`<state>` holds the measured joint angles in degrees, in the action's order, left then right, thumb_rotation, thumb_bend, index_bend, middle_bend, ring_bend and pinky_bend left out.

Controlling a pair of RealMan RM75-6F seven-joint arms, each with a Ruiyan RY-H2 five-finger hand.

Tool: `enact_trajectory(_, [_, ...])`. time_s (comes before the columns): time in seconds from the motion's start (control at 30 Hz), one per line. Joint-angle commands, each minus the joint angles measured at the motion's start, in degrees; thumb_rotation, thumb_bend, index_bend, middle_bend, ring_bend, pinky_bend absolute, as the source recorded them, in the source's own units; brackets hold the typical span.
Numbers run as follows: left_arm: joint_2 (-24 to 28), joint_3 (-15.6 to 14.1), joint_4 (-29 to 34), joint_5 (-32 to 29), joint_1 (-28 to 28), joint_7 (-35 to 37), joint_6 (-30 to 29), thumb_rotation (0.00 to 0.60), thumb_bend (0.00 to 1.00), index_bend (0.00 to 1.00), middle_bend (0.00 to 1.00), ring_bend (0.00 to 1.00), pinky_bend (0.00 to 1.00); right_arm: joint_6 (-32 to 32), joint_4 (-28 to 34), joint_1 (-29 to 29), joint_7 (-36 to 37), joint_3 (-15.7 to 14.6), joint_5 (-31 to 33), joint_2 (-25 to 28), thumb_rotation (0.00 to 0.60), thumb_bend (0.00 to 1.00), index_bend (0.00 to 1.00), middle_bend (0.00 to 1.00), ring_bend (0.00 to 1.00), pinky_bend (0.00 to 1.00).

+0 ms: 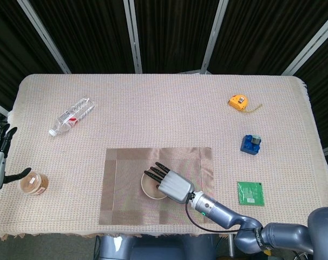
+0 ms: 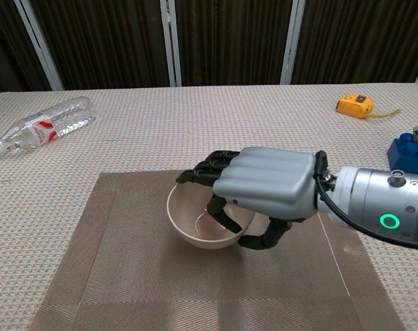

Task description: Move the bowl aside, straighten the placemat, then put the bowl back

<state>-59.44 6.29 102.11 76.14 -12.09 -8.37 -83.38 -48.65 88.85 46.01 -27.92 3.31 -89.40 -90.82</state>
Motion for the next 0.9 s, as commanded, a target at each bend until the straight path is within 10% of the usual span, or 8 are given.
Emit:
enact_trajectory(0.03, [0.0, 0.0, 0.0, 0.1, 0.0, 0.0, 0.1, 0.6, 0.11, 0.0, 0.0, 0.0, 0.0, 0.2, -0.8, 0.1, -0.7, 0.2, 0.5, -0.7, 0.6, 0.28, 0.66, 0.0, 0.0, 0.0])
enact_trajectory(0.27, [0.1, 0.1, 0.3, 0.2, 0.1, -0.1, 0.4, 0.6, 0.11, 0.0, 0.0, 0.0, 0.0, -0.7, -0.5, -1.2, -2.5, 0.0, 3.5, -1.1, 0.6, 0.0, 0.0, 0.0, 0.0, 0.0])
enact_trajectory(0.9, [-1.2, -0.3, -1.5, -1.7, 1.0, -2.0, 1.1, 0.6, 0.11, 0.0, 0.0, 0.0, 0.0, -25.0, 11.9, -15.0, 5.3, -4.4, -5.3, 19.9, 0.6, 0.0, 0.0, 0.0, 0.0, 0.0])
